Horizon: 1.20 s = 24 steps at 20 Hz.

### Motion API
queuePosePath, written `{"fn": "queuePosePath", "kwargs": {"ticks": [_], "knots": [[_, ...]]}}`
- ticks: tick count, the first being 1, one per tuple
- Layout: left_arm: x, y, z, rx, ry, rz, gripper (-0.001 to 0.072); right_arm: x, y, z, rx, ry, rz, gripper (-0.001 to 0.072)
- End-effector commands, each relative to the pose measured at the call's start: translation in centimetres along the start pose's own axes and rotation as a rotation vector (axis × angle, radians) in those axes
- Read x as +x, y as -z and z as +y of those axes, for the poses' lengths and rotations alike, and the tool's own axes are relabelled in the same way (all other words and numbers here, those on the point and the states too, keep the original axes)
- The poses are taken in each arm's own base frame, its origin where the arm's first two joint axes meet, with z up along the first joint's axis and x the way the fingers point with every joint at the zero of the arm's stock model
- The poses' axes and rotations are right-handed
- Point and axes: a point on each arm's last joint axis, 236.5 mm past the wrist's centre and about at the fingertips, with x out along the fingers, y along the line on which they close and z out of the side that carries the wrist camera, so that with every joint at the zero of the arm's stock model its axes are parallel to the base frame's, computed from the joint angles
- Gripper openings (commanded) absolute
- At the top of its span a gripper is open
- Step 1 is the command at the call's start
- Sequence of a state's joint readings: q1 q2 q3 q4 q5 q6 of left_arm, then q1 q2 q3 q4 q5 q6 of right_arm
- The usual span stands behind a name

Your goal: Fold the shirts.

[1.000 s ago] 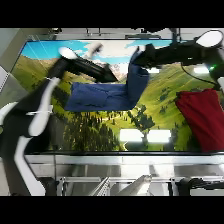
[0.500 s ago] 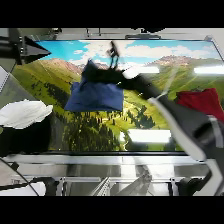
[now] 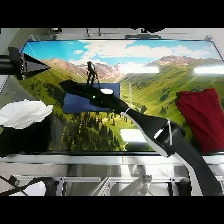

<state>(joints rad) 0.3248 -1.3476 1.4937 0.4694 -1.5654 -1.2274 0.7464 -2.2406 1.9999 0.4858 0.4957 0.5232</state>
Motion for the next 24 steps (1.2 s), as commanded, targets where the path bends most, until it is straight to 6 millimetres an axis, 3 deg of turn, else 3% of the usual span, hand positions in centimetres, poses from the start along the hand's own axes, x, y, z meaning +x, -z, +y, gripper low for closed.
{"fn": "queuePosePath", "kwargs": {"ticks": [1, 4, 6, 8, 10, 12, 14, 17, 21, 24], "knots": [[0.1, 0.6, 0.1, -0.003, 0.005, 0.011, 0.0018, -3.3, -3.9, 2.1, 0.027, -0.125, 0.076, 0.0015], [-0.1, 1.3, -0.5, 0.023, 0.011, 0.033, 0.0018, -9.1, -7.4, -1.8, -0.034, 0.076, 0.237, 0.0014], [-0.4, 1.4, -1.0, 0.049, 0.009, 0.031, 0.0017, -15.3, -9.0, -6.2, -0.052, 0.324, 0.366, 0.0014], [-0.5, 1.8, -1.4, 0.059, 0.009, 0.026, 0.0017, -21.6, -9.4, -10.2, 0.01, 0.549, 0.474, 0.003], [-0.5, 2.3, -1.6, 0.072, 0.009, 0.026, 0.0017, -26.3, -8.2, -13.5, 0.131, 0.697, 0.556, 0.072], [-0.3, 2.4, -1.4, 0.065, 0.007, 0.02, 0.0017, -28.8, -7.2, -16.3, 0.207, 0.792, 0.59, 0.0701], [-0.3, 2.3, -1.3, 0.066, 0.007, 0.019, 0.0017, -28.8, -6.4, -18.0, 0.233, 0.804, 0.599, 0.0701], [-0.3, 2.3, -1.3, 0.07, 0.005, 0.019, 0.0017, -26.8, -4.6, -20.0, 0.253, 0.784, 0.592, 0.0701], [-0.3, 2.3, -1.3, 0.078, 0.006, 0.019, 0.0017, -22.9, -2.2, -20.5, 0.298, 0.686, 0.566, 0.0701], [-0.3, 2.3, -1.3, 0.085, 0.005, 0.018, 0.0017, -19.8, -1.2, -19.3, 0.285, 0.587, 0.545, 0.07]]}}
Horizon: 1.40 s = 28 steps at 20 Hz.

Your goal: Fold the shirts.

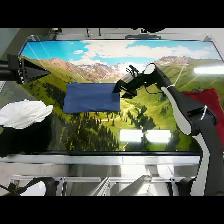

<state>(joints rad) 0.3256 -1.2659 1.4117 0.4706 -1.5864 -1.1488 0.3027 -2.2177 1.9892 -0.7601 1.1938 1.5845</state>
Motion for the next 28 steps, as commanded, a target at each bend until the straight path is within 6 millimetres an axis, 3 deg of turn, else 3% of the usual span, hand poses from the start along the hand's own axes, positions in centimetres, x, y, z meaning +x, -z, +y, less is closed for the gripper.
{"fn": "queuePosePath", "kwargs": {"ticks": [1, 3, 4, 5, 6, 9, 11, 13, 15, 17, 19, 21, 23, 26, 28], "knots": [[0.0, 0.0, 0.0, 0.007, -0.001, -0.002, 0.0017, 2.4, -0.3, 2.5, -0.033, -0.09, -0.037, 0.07], [0.0, 0.0, 0.0, 0.007, -0.001, -0.003, 0.0018, 2.8, -0.9, 3.8, -0.032, -0.126, -0.073, 0.0699], [0.0, -0.1, 0.1, 0.007, -0.003, -0.006, 0.0017, 2.8, -1.1, 4.4, -0.037, -0.143, -0.083, 0.058], [0.0, -0.1, 0.1, 0.007, -0.003, -0.007, 0.0017, 2.7, -1.1, 5.0, -0.049, -0.171, -0.084, 0.0145], [0.0, -0.1, 0.1, 0.007, -0.003, -0.006, 0.0017, 2.5, -1.0, 5.7, -0.042, -0.202, -0.081, 0.0017], [0.0, -0.1, 0.1, 0.007, -0.003, -0.006, 0.0017, 0.7, -1.2, 7.0, -0.061, -0.217, -0.091, 0.0015], [0.0, -0.1, 0.0, 0.007, -0.002, -0.004, 0.0017, -3.2, -2.9, 7.1, -0.062, -0.177, -0.159, 0.0015], [0.0, 0.1, -0.1, 0.007, 0.002, 0.005, 0.0017, -9.8, -5.4, 6.9, -0.052, -0.135, -0.275, 0.0014], [0.0, 0.2, -0.1, 0.007, 0.003, 0.007, 0.0017, -18.3, -7.4, 7.0, -0.004, -0.13, -0.413, 0.0014], [0.0, 0.5, 0.0, 0.007, 0.001, 0.02, 0.0017, -27.4, -8.3, 6.8, 0.07, -0.131, -0.568, 0.0014], [-0.1, 0.8, -0.2, 0.008, 0.006, 0.034, 0.0017, -36.0, -8.2, 4.6, 0.176, -0.073, -0.728, 0.0014], [-0.1, 1.2, -0.3, 0.008, 0.014, 0.052, 0.0017, -43.2, -6.8, 0.8, 0.297, 0.027, -0.858, 0.0014], [-0.1, 1.5, -0.4, 0.009, 0.019, 0.061, 0.0017, -48.1, -3.9, -3.6, 0.43, 0.12, -0.908, 0.0015], [-0.1, 1.5, -0.4, 0.019, 0.019, 0.061, 0.0017, -50.7, 2.0, -9.5, 0.612, 0.215, -0.808, 0.0013], [-0.1, 1.5, -0.4, 0.019, 0.018, 0.06, 0.0017, -51.7, 5.8, -11.9, 0.705, 0.295, -0.747, 0.0013]]}}
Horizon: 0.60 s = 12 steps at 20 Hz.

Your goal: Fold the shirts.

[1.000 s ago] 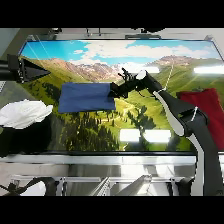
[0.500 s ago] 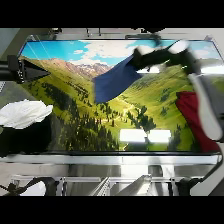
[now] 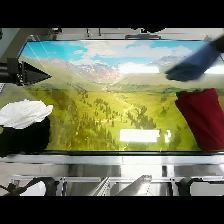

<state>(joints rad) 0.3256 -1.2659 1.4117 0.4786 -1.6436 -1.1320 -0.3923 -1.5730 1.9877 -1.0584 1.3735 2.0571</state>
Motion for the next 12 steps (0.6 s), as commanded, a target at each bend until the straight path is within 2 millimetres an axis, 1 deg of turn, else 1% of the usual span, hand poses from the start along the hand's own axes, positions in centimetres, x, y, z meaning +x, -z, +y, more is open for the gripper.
{"fn": "queuePosePath", "kwargs": {"ticks": [1, 3, 5, 8, 9, 10, 12], "knots": [[0.0, 0.1, 0.0, 0.002, 0.002, 0.005, 0.0017, -5.5, 0.1, -7.8, 0.122, 0.223, 0.026, 0.0013], [0.0, 0.1, 0.0, 0.006, 0.002, 0.005, 0.0017, -7.6, -0.2, -8.5, 0.123, 0.237, -0.003, 0.0013], [0.0, 0.1, 0.0, 0.01, 0.001, 0.004, 0.0017, -9.0, 0.3, -9.5, 0.114, 0.253, 0.019, 0.0013], [0.0, 0.1, 0.0, 0.015, 0.001, 0.004, 0.0017, -10.0, 2.5, -11.9, 0.082, 0.334, 0.133, 0.0013], [0.0, 0.1, 0.0, 0.017, 0.001, 0.004, 0.0017, -10.3, 3.0, -12.8, 0.075, 0.371, 0.152, 0.0013], [0.0, 0.1, 0.0, 0.017, 0.001, 0.004, 0.0017, -10.3, 3.2, -12.9, 0.071, 0.372, 0.154, 0.0013], [0.0, 0.1, 0.0, 0.017, 0.001, 0.004, 0.0017, -10.1, 3.9, -14.0, 0.089, 0.403, 0.177, 0.0013]]}}
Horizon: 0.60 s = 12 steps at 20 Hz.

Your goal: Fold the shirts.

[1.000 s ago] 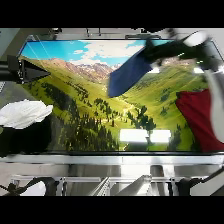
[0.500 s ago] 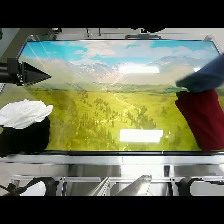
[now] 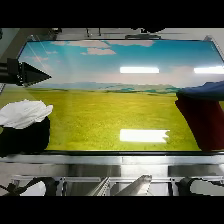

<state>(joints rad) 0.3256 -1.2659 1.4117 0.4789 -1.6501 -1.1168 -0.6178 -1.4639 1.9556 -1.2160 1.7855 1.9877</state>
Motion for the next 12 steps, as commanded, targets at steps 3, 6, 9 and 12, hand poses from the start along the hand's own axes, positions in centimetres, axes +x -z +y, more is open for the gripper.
{"fn": "queuePosePath", "kwargs": {"ticks": [3, 6, 9, 12], "knots": [[0.0, 0.0, 0.0, 0.002, -0.001, -0.001, 0.0017, 2.3, 3.4, -5.3, 0.047, 0.166, 0.127, 0.0013], [0.0, 0.0, 0.0, 0.001, -0.001, -0.001, 0.0017, 4.0, 4.9, -11.6, 0.109, 0.373, 0.118, 0.0013], [0.0, 0.0, 0.0, 0.001, -0.001, -0.001, 0.0017, 7.4, 5.6, -14.7, 0.134, 0.427, 0.093, 0.0024], [0.0, 0.0, 0.0, 0.001, 0.0, -0.001, 0.0017, 11.2, 8.7, -17.3, 0.156, 0.473, 0.214, 0.0418]]}}
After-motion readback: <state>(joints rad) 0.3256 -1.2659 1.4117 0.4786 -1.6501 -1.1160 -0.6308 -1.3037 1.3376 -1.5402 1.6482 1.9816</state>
